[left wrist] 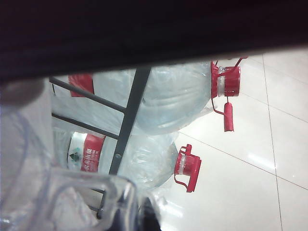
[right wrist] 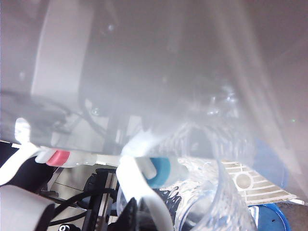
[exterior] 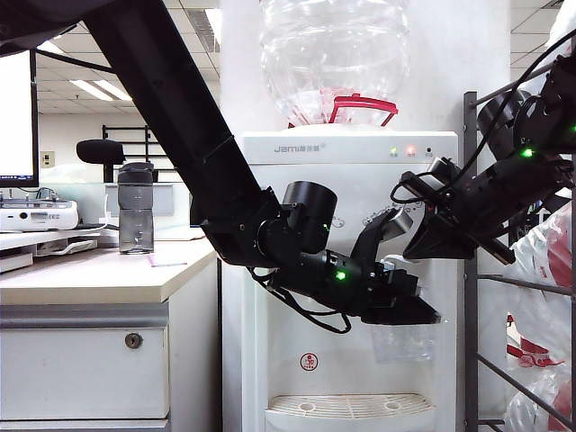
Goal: Pick up the plastic mug from the left desk, go to the cold water outlet of the water dispenser, press the vertical switch to get some water, then put the mug back on the desk.
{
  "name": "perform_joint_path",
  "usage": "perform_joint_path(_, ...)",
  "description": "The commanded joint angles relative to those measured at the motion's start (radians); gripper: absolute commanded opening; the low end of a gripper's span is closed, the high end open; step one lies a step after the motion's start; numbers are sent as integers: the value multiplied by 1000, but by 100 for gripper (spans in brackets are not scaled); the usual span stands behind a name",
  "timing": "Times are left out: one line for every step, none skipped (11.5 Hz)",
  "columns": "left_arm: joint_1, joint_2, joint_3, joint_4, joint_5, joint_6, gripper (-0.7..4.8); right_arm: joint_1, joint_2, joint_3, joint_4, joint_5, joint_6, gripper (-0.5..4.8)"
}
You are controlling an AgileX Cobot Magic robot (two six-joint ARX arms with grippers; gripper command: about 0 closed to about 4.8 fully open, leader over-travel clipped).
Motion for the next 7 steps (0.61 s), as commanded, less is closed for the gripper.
perform_joint_path(-2, -11, 3, 28, 5, 7, -6, 2, 12, -8, -69, 44, -4, -5)
perform_joint_path(-2, -11, 3, 28, 5, 7, -6, 2, 12, -8, -72, 48, -4, -5)
perform_joint_path(-2, -11, 3, 28, 5, 7, -6, 2, 12, -8, -75, 48, -4, -5)
perform_joint_path(-2, -11, 3, 28, 5, 7, -6, 2, 12, -8, -81, 48, -5, -5)
perform_joint_path(-2, -11, 3, 28, 5, 7, -6, 2, 16, -8, -84, 48, -4, -5)
perform_joint_path(-2, -11, 3, 28, 5, 7, -6, 2, 16, -8, -88, 48, -4, -5)
perform_joint_path(-2, -11, 3, 27, 5, 7, -6, 2, 20, -8, -88, 48, -4, -5)
